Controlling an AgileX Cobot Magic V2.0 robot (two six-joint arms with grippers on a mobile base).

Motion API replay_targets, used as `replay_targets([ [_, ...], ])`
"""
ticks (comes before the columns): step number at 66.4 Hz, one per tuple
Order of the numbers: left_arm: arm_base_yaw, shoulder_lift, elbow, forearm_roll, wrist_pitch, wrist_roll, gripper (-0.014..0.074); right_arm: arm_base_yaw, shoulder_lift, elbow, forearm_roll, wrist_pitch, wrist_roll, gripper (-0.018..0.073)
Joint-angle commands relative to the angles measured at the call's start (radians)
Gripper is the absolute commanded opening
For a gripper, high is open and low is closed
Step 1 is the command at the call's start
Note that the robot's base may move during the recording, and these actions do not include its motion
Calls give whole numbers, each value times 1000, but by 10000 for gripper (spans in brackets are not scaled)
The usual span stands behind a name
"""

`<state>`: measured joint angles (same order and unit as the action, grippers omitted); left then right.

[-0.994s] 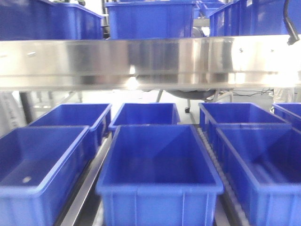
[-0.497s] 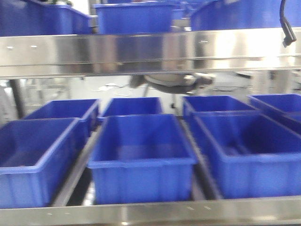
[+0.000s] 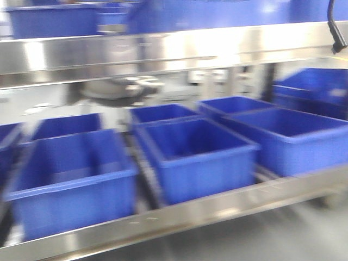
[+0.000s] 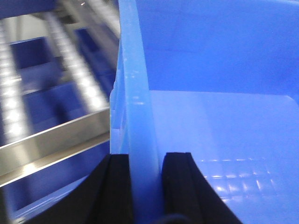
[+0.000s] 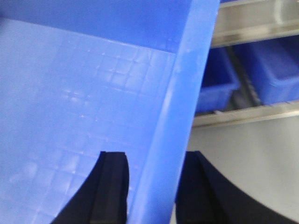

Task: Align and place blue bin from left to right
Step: 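Hold the blue bin with both grippers while the base backs away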

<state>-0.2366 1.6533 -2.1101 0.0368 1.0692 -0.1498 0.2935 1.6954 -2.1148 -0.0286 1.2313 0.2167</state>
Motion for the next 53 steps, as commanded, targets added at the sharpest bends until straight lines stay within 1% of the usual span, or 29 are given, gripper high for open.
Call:
replay_targets([
  [1,-7,-30,-18,-22,-71,14,-111,-4,-18,-15,-41,-64,18,-69],
  [53,-7,-30,-18,-22,-71,14,-111,-4,-18,-15,-41,-64,18,-69],
])
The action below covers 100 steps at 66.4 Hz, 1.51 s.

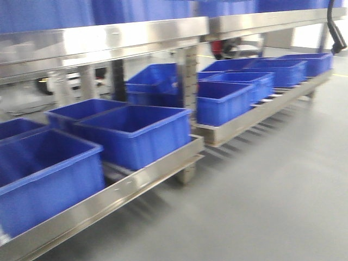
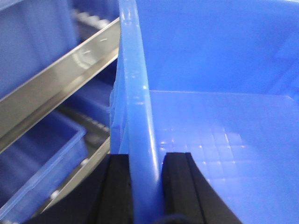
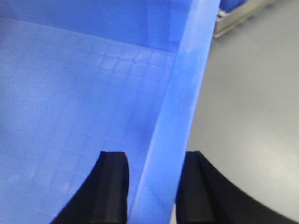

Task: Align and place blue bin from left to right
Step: 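Hold the blue bin with both grippers while the base backs away, then hold the blue bin with both grippers while the base turns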

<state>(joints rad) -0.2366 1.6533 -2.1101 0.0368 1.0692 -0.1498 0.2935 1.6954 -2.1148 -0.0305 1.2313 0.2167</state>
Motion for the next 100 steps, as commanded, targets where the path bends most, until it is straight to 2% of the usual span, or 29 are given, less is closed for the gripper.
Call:
replay_targets([
  [1,-7,-30,-18,-22,-71,14,-111,-4,-18,-15,-39,-64,18,-69],
  [100,-7,-30,-18,-22,-71,14,-111,-4,-18,-15,-39,-64,18,-69],
])
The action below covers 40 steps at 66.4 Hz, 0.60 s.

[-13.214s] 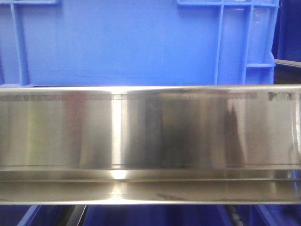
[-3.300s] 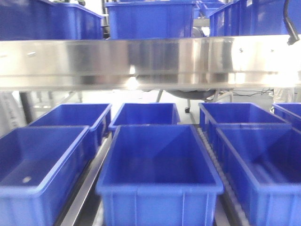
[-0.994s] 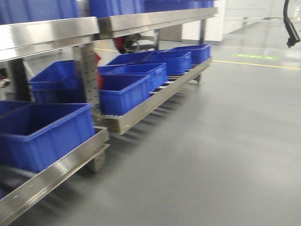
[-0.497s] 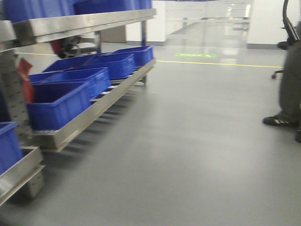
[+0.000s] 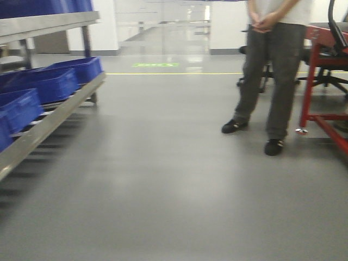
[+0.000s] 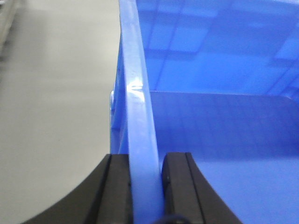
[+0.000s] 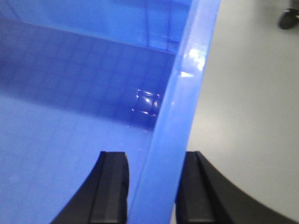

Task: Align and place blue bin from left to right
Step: 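Hold the blue bin with both grippers while the base turns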

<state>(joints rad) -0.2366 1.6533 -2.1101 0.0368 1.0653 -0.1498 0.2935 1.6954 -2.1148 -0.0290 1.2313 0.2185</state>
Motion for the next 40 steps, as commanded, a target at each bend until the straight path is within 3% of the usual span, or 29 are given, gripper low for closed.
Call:
replay_targets([
  [1,-7,-30,-18,-22,-67,14,-111,-4,-18,-15,-40,-64,16,-69],
  [40,-7,-30,-18,-22,-67,14,-111,-4,-18,-15,-40,-64,16,-69],
])
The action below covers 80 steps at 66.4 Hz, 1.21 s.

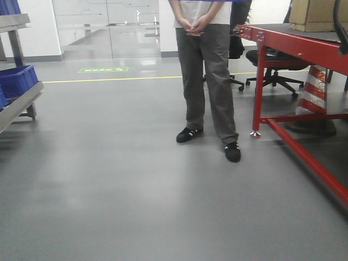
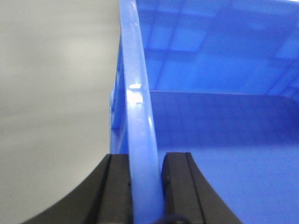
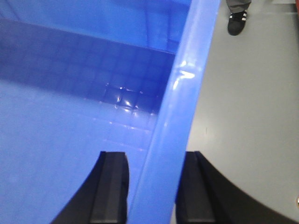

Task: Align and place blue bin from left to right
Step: 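Hold the blue bin with both grippers while the base turns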

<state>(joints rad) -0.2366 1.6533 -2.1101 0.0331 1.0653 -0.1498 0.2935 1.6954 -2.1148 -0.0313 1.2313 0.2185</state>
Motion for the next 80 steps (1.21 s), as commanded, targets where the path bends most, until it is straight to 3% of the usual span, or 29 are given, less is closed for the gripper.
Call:
replay_targets([
  [1,-7,-30,-18,-18,-67,14,-111,-4,-18,-15,-38,-64,16,-69],
  [80,-7,-30,-18,1,-67,14,-111,-4,-18,-15,-38,-64,16,-69],
])
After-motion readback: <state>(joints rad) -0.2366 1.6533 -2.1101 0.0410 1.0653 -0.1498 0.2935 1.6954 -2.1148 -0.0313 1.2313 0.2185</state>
